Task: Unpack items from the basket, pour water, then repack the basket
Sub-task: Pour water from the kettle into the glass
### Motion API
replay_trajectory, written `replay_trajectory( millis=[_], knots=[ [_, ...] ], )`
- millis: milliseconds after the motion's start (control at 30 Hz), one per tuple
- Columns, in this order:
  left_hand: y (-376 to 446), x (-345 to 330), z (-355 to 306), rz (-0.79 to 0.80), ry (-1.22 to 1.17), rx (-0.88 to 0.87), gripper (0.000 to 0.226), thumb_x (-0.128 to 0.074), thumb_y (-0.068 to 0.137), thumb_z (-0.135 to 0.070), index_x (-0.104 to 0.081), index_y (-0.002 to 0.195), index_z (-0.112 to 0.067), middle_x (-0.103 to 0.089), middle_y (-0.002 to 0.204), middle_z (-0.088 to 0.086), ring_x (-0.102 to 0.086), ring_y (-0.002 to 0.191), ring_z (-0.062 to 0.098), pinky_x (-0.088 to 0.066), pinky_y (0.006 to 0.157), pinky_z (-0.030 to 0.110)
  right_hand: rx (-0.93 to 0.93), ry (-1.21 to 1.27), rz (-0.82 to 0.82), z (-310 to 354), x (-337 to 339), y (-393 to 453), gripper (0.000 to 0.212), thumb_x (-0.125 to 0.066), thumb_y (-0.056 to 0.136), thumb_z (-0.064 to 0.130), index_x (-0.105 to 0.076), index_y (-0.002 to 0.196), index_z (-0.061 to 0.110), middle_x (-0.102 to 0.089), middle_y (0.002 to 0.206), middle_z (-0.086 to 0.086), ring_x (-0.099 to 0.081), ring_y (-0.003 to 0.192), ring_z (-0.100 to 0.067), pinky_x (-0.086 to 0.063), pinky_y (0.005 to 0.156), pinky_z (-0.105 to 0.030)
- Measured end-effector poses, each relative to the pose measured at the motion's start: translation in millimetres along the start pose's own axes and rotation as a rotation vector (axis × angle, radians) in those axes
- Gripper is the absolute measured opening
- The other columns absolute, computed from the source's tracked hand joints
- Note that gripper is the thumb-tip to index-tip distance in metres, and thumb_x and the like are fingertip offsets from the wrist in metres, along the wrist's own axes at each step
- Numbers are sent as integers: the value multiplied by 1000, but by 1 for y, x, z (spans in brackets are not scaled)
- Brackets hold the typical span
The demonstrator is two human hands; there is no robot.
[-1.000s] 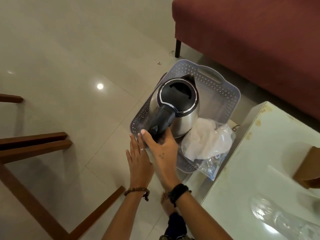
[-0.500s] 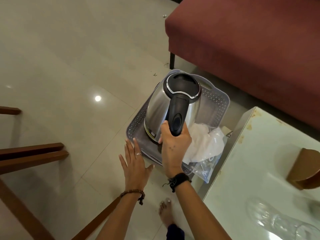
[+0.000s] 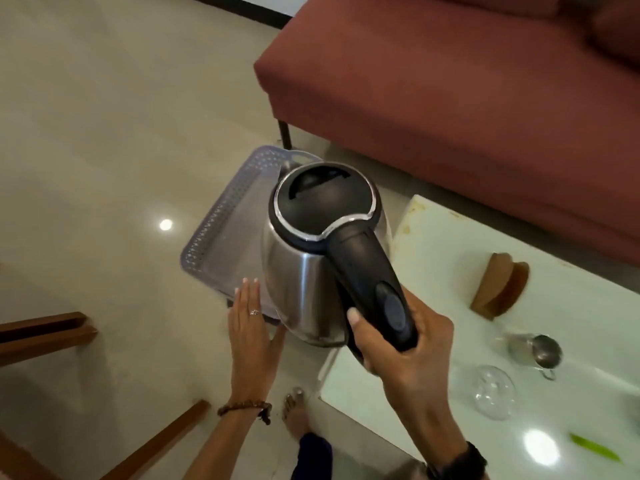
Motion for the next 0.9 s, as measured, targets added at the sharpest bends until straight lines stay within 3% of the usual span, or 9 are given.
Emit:
replay_trajectory(
  millis=[133, 300, 367, 433, 533, 600, 700, 800, 900],
  knots=[
    [-46, -50, -60, 102, -157, -49, 69, -77, 70, -18, -44, 127, 3, -44, 135, 23, -37, 129, 38, -37, 101, 56, -81, 2, -15, -10, 91, -32, 14, -66, 59, 41, -59, 58, 29, -47, 42, 5, -39, 39, -11, -41, 37, -29],
    [-109, -130, -114, 231, -121, -162, 77, -74, 73, -26, -33, 137, -9, -32, 147, 13, -25, 138, 33, -26, 110, 55, -123, -98, -11, -29, 204, -65, 17, -66, 53, 40, -55, 51, 27, -42, 37, 6, -34, 38, -8, -30, 40, -19],
    [-128, -159, -124, 291, -169, -146, 83, -62, 74, -54, -22, 137, -19, -26, 148, 7, -18, 140, 28, -21, 113, 53, -142, -176, -16, -42, 238, -79, 30, -66, 51, 41, -52, 54, 15, -38, 37, 3, -31, 38, -10, -27, 40, -20],
    [-140, -190, -130, 378, -170, -128, 100, -37, 64, -85, -17, 139, -21, -20, 150, 3, -9, 139, 19, -16, 115, 47, -178, -219, -41, -59, 270, -93, 42, -66, 49, 42, -49, 59, 6, -36, 37, 0, -32, 36, -12, -27, 40, -21],
    [-151, -228, -132, 515, -83, -116, 119, -25, 47, -96, -9, 141, -24, -6, 149, -7, -1, 136, 10, -10, 115, 42, -223, -247, -67, -82, 303, -109, 37, -70, 49, 33, -48, 60, 6, -36, 40, -3, -29, 37, -9, -25, 39, -20],
    [-155, -249, -133, 604, -38, -117, 119, -38, 50, -90, -6, 143, -22, -4, 152, -4, -1, 140, 13, -9, 115, 39, -275, -230, -66, -98, 318, -118, 21, -69, 50, 17, -51, 59, 13, -43, 45, -5, -29, 37, -6, -26, 40, -18],
    [-153, -271, -137, 663, 3, -163, 109, -71, 66, -52, -1, 143, -19, -7, 156, 5, -5, 144, 21, -10, 117, 36, -350, -232, -23, -128, 332, -128, 24, -71, 54, 4, -52, 52, 18, -45, 44, -6, -33, 37, -9, -29, 42, -20],
    [-145, -287, -139, 672, -27, -184, 113, -79, 64, -39, -3, 144, -16, -7, 156, 5, -9, 143, 18, -13, 116, 31, -336, -336, 52, -149, 333, -132, 17, -66, 51, 8, -50, 55, 13, -37, 38, -4, -30, 37, -12, -32, 43, -15],
    [-144, -303, -142, 764, -98, -197, 113, -81, 65, -31, -2, 145, -16, -4, 156, 0, -11, 142, 15, -16, 112, 26, -328, -381, 122, -162, 325, -132, 16, -66, 49, 14, -51, 54, 18, -38, 38, 0, -30, 35, -10, -29, 42, -11]
  ],
)
Point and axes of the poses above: each hand's wrist, its own y-axis towards the middle knuckle, its own x-axis out of the back of the hand, z = x × y, the point moved 8 cm from there along y, towards the middle knuckle
